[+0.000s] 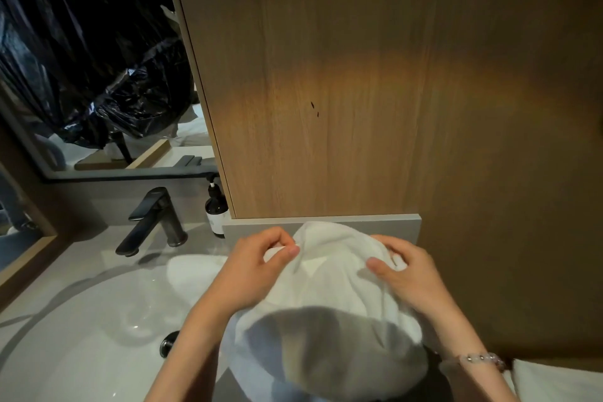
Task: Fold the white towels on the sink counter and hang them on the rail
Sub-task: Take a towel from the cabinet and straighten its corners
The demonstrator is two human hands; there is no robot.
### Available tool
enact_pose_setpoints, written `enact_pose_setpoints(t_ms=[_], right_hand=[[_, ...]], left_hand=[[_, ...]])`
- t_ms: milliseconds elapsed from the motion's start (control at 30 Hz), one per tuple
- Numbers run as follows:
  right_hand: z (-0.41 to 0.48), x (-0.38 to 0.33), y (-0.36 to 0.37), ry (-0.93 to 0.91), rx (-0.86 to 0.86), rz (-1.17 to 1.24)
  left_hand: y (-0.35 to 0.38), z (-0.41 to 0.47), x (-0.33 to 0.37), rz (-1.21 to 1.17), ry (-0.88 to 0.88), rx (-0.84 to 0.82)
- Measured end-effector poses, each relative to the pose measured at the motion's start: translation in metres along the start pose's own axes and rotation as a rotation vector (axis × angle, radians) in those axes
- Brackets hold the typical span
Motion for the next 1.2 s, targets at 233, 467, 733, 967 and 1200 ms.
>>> enact_pose_setpoints(t_ms=[233, 467, 733, 967, 1200], right_hand=[[0.001, 0.000, 0.037, 0.029, -0.129, -0.055], [0.002, 0.008, 0.028, 0.101, -0.039, 0.291], [0.006, -0.005, 0.015, 0.188, -0.001, 0.050], [0.003, -0.015, 0.015, -0.015, -0.063, -0.346], [0.000, -0.031, 0.016, 0.023, 0.270, -0.266]], left_hand=[[0.032, 0.004, 0.009, -0.133, -0.010, -0.295], [0.022, -0.005, -0.013, -0.251, -0.245, -0.409], [0.006, 0.003, -0.032, -0.149, -0.537, 0.105], [0.000, 0.000, -0.018, 0.161, -0.503, 0.088], [0.001, 0.002, -0.006, -0.266, -0.614, 0.122]])
Point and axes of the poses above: each hand's wrist, its own z-axis towards the middle knuckle, its own y-axis out of the palm, x = y × z, the point moved 2 cm from there along z, towards the middle knuckle, and after that the axes turned 2 degrees about -x, right-handed, at the moved point
